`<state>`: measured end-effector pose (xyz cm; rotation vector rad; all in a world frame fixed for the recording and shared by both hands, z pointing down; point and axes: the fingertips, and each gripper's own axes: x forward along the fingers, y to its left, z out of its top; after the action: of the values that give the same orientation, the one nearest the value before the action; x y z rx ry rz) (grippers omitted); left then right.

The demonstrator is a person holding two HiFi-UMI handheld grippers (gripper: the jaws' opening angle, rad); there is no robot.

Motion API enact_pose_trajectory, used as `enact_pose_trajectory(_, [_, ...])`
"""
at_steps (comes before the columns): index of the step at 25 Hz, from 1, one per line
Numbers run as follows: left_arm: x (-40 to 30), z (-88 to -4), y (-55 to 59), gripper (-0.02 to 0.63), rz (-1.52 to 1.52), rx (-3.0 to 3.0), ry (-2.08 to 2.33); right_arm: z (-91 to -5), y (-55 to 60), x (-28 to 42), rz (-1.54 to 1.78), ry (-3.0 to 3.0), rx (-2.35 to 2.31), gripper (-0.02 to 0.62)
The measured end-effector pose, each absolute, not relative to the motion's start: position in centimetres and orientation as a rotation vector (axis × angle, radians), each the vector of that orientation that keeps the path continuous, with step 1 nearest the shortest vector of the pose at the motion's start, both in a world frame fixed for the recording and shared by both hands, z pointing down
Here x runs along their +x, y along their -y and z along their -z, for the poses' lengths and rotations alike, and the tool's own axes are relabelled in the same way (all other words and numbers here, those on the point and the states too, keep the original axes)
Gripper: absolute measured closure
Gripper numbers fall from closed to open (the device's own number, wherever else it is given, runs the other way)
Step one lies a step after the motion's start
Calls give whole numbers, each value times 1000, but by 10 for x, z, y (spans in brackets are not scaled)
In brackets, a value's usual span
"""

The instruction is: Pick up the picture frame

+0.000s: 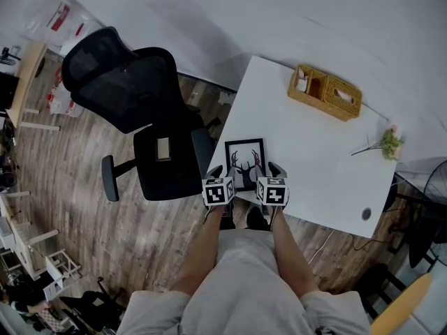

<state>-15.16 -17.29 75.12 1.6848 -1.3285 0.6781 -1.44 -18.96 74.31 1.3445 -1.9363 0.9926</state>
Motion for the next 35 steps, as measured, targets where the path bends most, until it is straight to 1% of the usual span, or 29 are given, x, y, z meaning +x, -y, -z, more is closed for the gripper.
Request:
enact_pose_trajectory(18, [-148,-789,186,442,-717,1584,1255,-789,202,-17,-1124,1841,1274,417])
enact_pose_trajectory(35, [-148,-789,185,445,-723,1582,1275,-791,200,-20,-1112,1828,1280,442])
